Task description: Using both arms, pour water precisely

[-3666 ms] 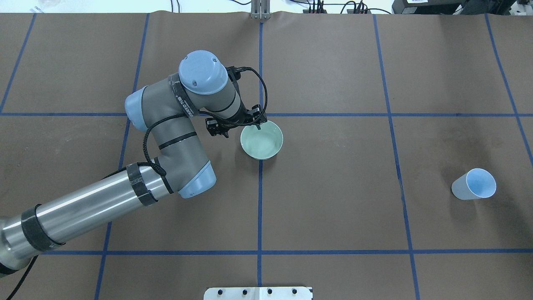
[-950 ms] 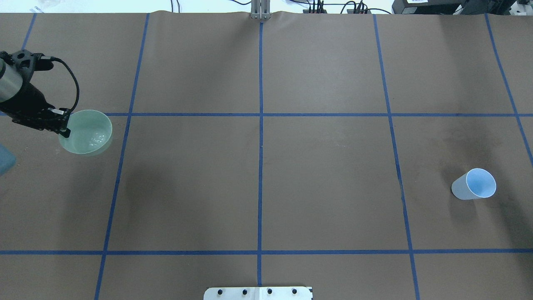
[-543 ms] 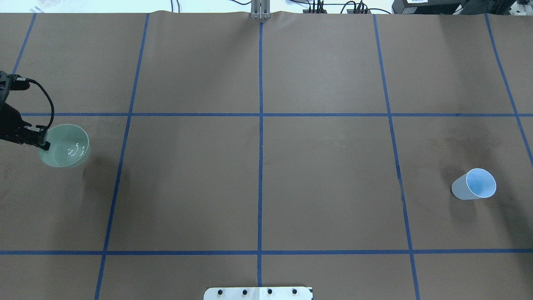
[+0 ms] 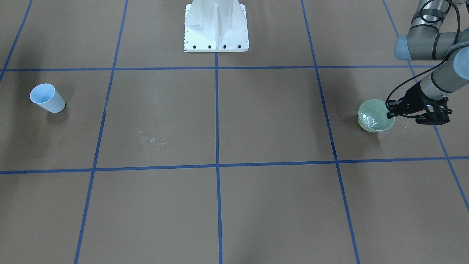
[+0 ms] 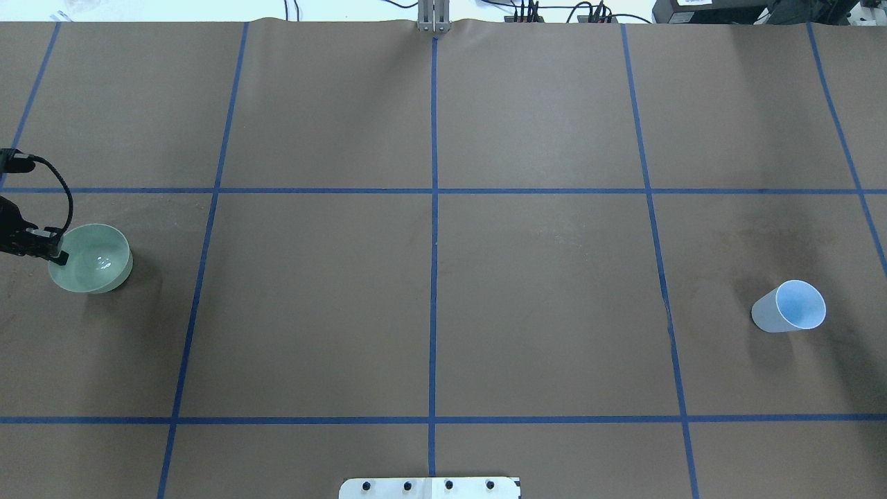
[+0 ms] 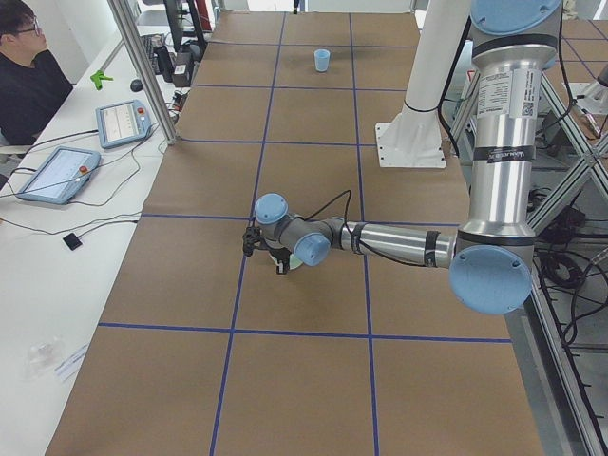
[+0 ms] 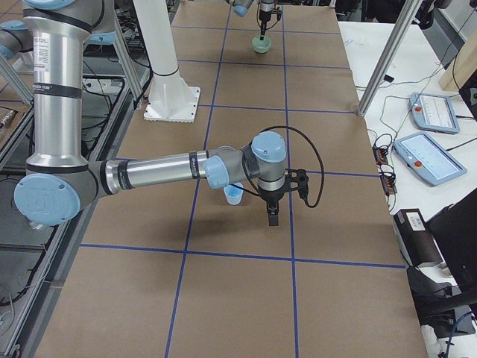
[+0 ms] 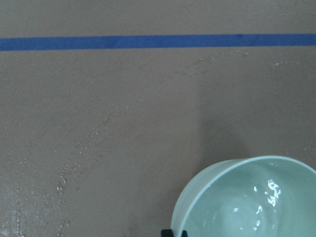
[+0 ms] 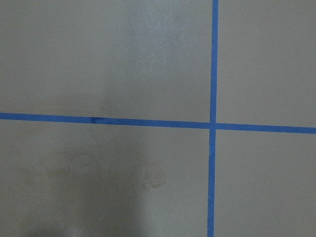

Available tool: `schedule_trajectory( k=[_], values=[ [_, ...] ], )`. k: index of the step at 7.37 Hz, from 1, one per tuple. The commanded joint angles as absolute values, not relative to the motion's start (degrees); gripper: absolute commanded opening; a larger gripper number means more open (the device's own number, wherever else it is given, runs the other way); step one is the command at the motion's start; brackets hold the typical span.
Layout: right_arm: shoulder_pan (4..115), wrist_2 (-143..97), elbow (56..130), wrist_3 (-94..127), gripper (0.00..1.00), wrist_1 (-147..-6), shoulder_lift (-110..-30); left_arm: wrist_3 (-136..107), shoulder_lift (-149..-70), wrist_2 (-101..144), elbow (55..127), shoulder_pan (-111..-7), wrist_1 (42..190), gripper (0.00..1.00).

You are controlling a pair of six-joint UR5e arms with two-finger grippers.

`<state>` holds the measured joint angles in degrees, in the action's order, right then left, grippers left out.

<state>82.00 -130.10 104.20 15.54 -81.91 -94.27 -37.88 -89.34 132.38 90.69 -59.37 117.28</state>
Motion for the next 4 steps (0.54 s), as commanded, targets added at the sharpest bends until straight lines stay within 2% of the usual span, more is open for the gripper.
schedule_trajectory(
  k=[1,4],
  values=[
    [82.0,-130.3,104.2,15.5,0.99,-81.9,-94.0,-37.4,-88.6,132.3,90.9,-59.6,117.6,0.99],
    [82.0,-130.0,103.8,14.9,0.99,-81.8,-94.2,-37.4,-90.6,133.3,92.3,-64.1,115.5,1.0]
  ],
)
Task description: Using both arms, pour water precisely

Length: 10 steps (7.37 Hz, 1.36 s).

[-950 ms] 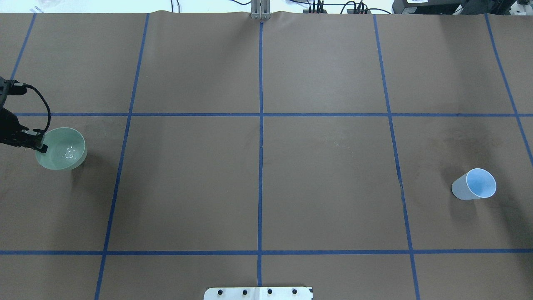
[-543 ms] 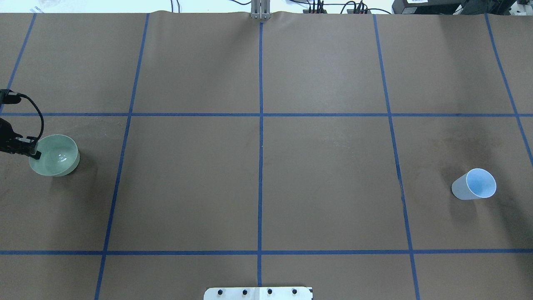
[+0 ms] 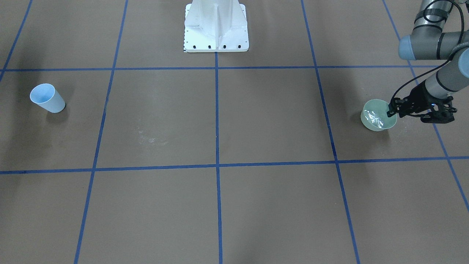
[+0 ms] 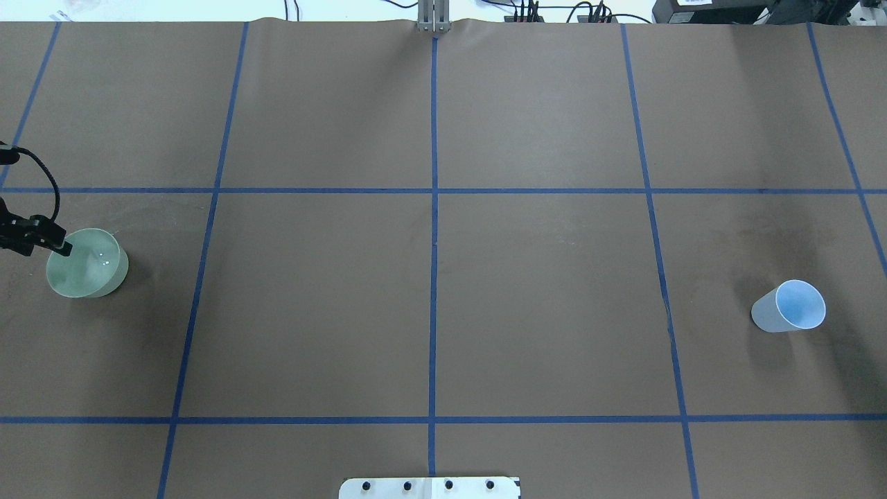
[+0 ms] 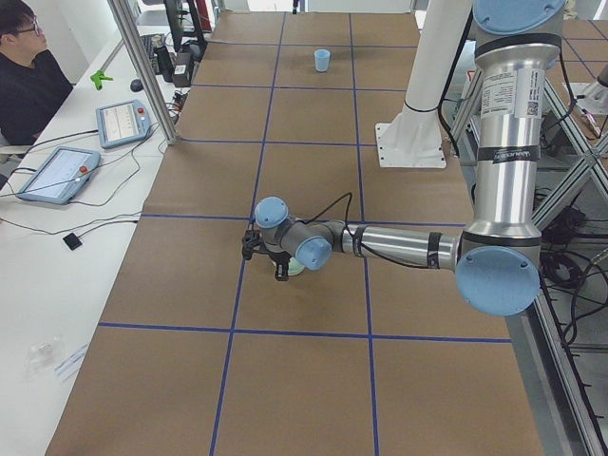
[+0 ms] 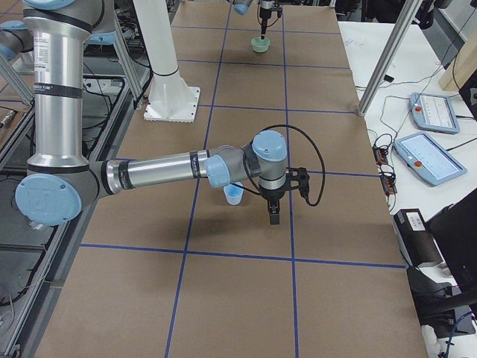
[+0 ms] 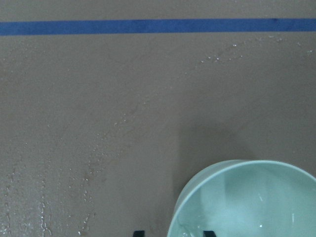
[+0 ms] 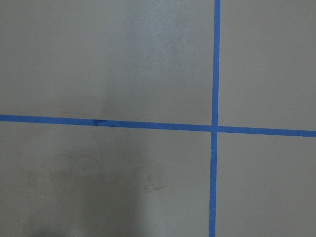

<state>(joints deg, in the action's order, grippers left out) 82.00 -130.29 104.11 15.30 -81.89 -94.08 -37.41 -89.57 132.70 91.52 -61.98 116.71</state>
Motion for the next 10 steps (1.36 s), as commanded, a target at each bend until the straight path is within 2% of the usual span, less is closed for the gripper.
schedule_trajectory(
  k=[1,3,5,7,10],
  values=[
    [82.0,-129.9,102.9,14.8,0.99,-81.8,-94.4,-36.8,-91.6,133.0,93.7,-64.3,113.1,1.0],
    [82.0,-129.6,101.7,14.8,0.99,-81.8,-94.1,-24.0,-97.2,129.3,96.7,-68.1,98.0,1.0],
    [82.0,-130.0,101.5,14.9,0.99,-82.0,-94.1,-7.7,-103.6,126.0,96.7,-74.8,83.4,1.0],
    [82.0,-130.2,101.5,15.6,0.99,-82.3,-94.3,5.8,-103.4,128.7,91.7,-83.0,82.8,1.0],
    [82.5,-135.8,101.7,15.6,0.99,-82.5,-95.2,6.8,-99.2,131.0,91.3,-88.3,84.9,1.0]
  ],
)
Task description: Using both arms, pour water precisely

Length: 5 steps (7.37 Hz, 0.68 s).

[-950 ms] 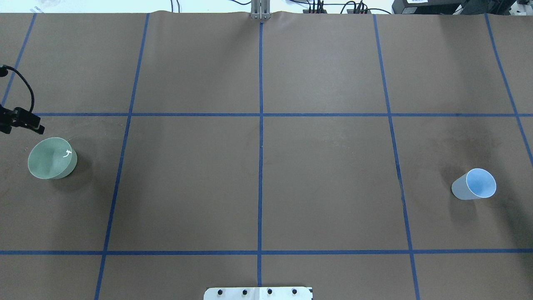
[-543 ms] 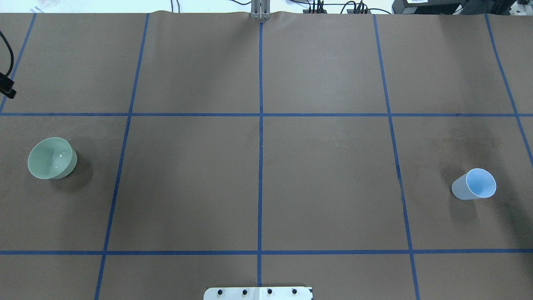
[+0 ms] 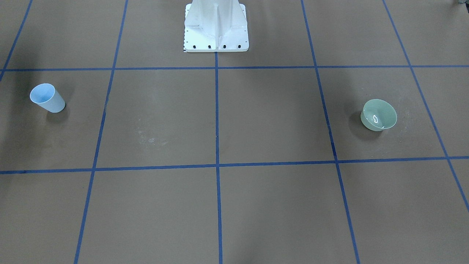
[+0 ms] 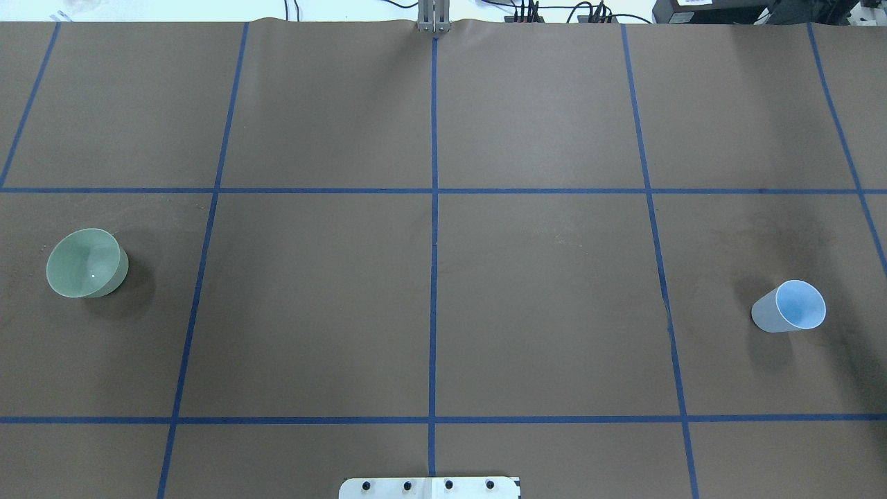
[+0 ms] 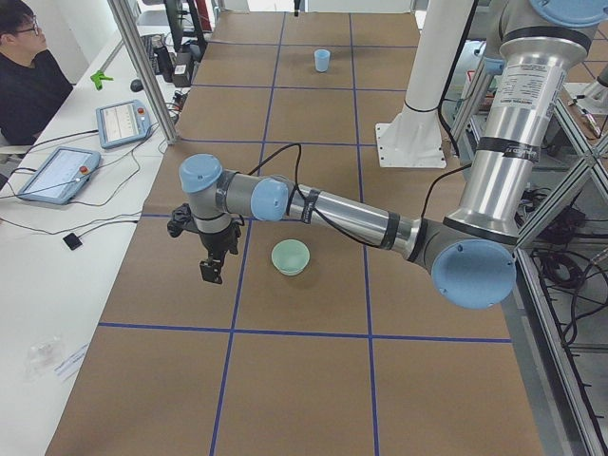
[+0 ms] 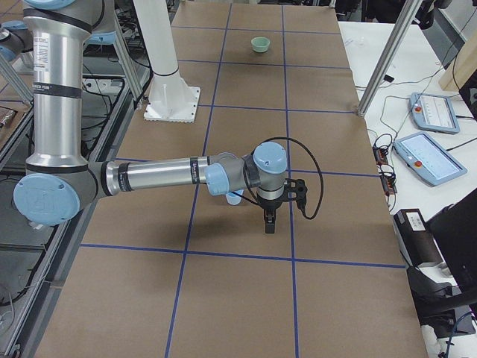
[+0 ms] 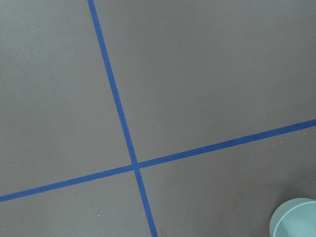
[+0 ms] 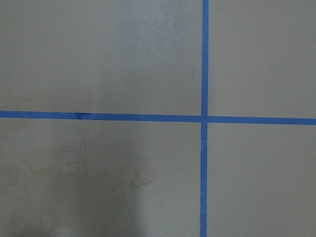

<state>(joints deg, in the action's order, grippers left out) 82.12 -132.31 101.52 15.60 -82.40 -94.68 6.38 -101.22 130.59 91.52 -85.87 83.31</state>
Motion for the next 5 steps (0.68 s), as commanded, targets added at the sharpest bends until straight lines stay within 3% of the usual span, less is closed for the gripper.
schedule_trajectory(
  k=[1,5],
  values=[
    [83.6,-136.4,102.0,15.6,0.99,-82.5,-96.9,6.6,-99.1,131.0,91.2,-89.3,85.1,1.0],
    [84.8,-137.0,102.5,15.6,0.99,-83.1,-98.3,7.2,-93.5,130.7,88.8,-89.4,94.8,1.0]
  ],
)
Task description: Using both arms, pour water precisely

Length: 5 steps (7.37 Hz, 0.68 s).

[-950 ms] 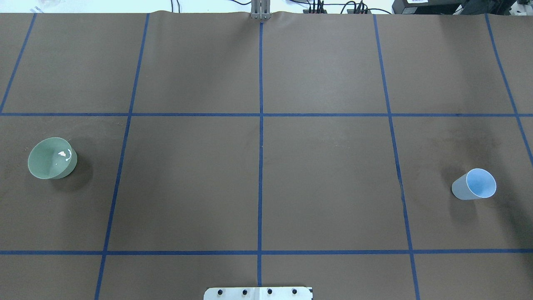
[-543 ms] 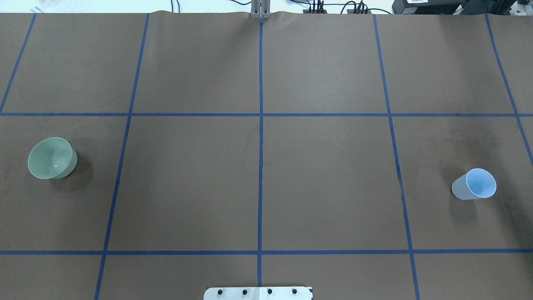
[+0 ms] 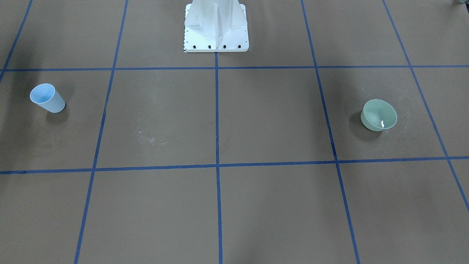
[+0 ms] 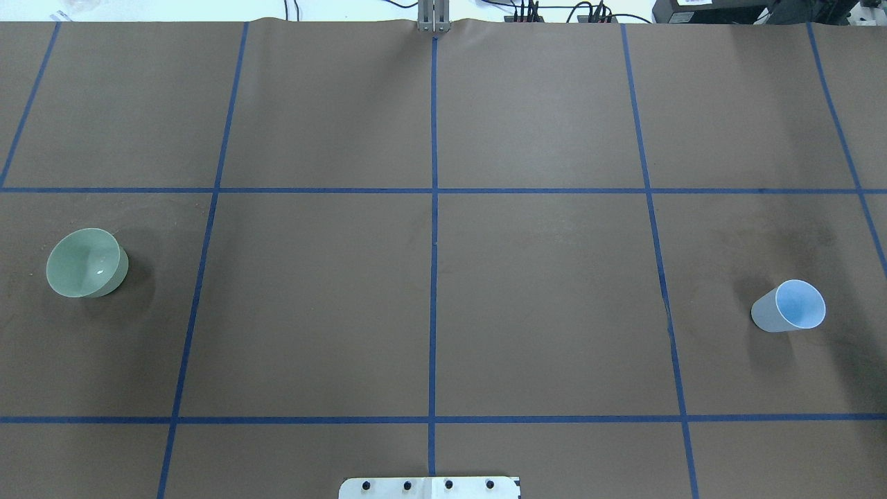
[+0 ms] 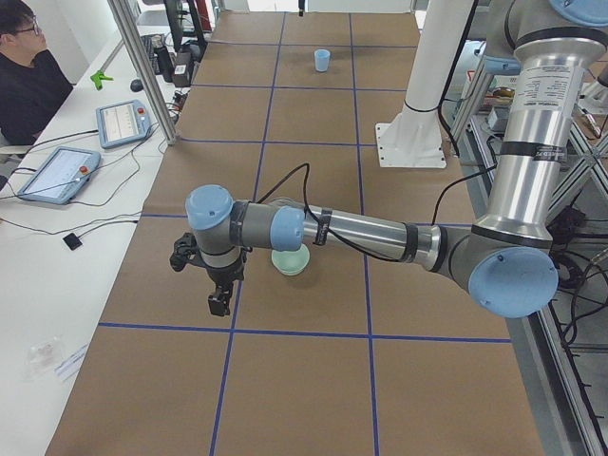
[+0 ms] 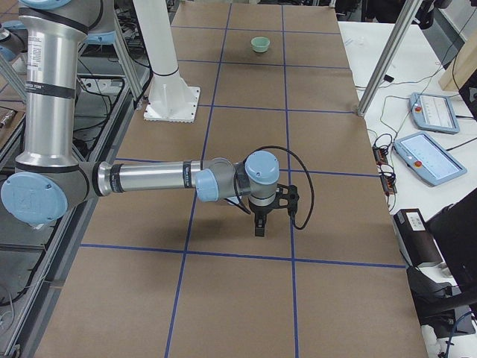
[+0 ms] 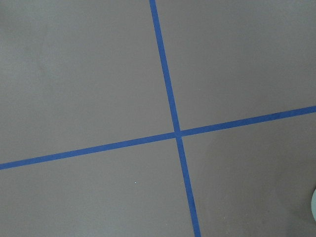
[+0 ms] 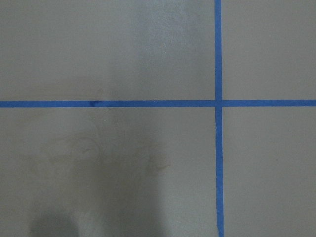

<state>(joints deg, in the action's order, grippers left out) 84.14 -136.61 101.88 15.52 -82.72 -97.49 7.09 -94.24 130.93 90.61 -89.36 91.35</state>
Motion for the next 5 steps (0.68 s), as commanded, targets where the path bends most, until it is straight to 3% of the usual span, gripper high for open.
schedule_trajectory(
  k=[1,5],
  values=[
    [85.6,-140.9,103.5,15.6,0.99,-84.4,-99.4,7.3,-93.5,130.5,87.7,-89.4,96.1,1.0],
    [85.8,-137.9,105.3,15.5,0.99,-87.2,-100.2,1.4,-93.7,130.8,89.2,-89.1,95.5,1.0]
  ],
)
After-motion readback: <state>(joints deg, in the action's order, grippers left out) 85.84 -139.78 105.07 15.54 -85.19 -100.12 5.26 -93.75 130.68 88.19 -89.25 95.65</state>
